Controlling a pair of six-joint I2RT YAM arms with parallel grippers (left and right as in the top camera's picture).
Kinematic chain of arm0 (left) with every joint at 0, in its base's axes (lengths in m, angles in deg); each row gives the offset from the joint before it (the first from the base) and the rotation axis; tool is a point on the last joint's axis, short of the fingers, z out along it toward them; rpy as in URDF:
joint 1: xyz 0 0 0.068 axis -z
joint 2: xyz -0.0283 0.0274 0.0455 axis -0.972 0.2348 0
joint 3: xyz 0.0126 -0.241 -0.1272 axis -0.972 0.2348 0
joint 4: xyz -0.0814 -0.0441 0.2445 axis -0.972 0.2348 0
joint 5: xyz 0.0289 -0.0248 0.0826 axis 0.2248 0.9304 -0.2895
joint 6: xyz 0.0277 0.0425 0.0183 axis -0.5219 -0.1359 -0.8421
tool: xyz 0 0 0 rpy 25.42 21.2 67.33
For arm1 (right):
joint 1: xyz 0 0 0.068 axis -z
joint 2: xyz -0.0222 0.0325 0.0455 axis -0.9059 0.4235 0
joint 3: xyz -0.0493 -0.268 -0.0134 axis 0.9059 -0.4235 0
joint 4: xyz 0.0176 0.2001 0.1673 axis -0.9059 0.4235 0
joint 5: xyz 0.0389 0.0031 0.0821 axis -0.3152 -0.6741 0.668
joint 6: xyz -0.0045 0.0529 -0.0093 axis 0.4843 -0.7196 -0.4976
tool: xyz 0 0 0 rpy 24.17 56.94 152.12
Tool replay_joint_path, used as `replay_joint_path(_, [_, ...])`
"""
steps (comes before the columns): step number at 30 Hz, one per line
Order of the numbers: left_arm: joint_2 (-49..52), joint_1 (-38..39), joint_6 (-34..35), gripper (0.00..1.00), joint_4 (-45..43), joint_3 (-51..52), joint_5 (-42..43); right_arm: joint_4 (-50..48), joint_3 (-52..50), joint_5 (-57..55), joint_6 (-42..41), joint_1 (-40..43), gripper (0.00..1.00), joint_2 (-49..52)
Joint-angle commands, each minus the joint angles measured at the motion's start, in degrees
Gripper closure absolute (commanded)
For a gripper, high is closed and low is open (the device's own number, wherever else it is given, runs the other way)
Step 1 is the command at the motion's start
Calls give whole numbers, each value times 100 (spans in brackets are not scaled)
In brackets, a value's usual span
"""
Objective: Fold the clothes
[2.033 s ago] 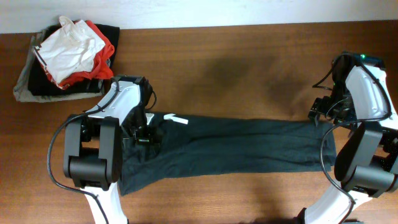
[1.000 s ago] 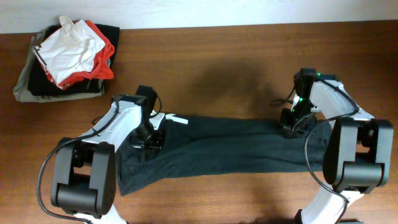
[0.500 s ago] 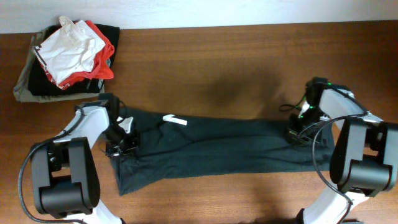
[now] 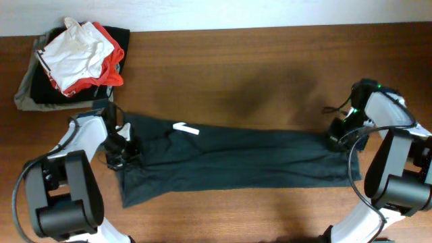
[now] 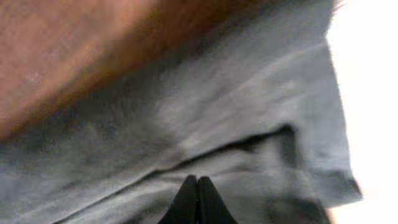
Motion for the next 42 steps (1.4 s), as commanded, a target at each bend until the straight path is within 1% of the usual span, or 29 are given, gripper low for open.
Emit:
replay_joint_path(1, [-684,-251,105,99,39,-358,-247,437,730,-380,-168,37,96,-66])
replay_joint_path(3, [-1062,-369,140,99,39,-380,-317,662,1019,-361,-114,35,96,-70])
replay_joint_path(6, [-1513,-557,490,99,79,-380,-737,822,1161,-363,74,35,96,-74])
replay_joint_path(9, [-1943,-761,507,99,83,-380,-710,846,1161,-361,66,175,96,-76])
replay_joint_path(10, [-2065,-780,505,98,90,-380,-610,833,1161,-358,4,256,96,-76])
replay_joint_path(11, [-2214,-778,503,92,120,-380,-424,804,1161,-323,-39,452,95,-76])
replay_joint_path(12, [-2273,-774,501,86,129,-380,-284,796,1161,-315,-39,586,92,-76])
replay_joint_path(13, [-2332,-774,501,78,129,-380,-59,802,1161,-302,-13,761,87,-76])
replay_joint_path(14, [-2354,-774,483,69,129,-380,85,815,1161,-83,170,940,73,-76])
replay_joint_path(15, [-2361,-774,483,51,127,-380,210,822,1161,258,380,1095,53,-76])
replay_joint_path(16, [-2358,-774,483,30,136,-380,278,820,1150,732,629,1305,30,-76])
replay_joint_path(18, [-2352,-774,483,13,195,-380,273,844,1115,1266,894,1633,12,-76])
replay_joint_path(19, [-2352,-774,481,7,267,-380,271,852,1067,1397,914,1814,7,-76])
replay_joint_path(20, [-2352,-774,481,4,308,-380,269,844,1008,1456,968,1934,6,-76])
replay_joint_path(24, [-2352,-774,481,1,372,-380,271,503,540,1974,1770,2164,6,-74])
replay_joint_path(26, [-2352,-774,481,1,363,-380,271,197,125,2629,2306,2162,5,-74])
replay_joint_path(28, [-2352,-774,481,1,372,-380,273,-144,-212,2839,2583,2173,5,-74])
replay_joint_path(31, [-2352,-774,481,1,400,-380,271,-389,-533,2837,2608,2249,5,-74])
replay_joint_path(34, [-2352,-774,481,1,393,-380,271,-566,-704,2824,2907,2323,5,-74])
replay_joint_path(38, [-2352,-774,481,1,387,-380,271,-955,-876,2485,2894,2354,7,-74])
replay_joint_path(39, [-2352,-774,481,1,389,-380,271,-1047,-876,2354,2881,2354,7,-74])
replay_joint_path(40, [-2352,-774,481,1,387,-380,271,-1130,-876,2273,2881,2354,1,-74])
replay_joint_path(42, [-2352,-774,481,1,385,-380,269,-1292,-876,2114,2881,2354,1,-74])
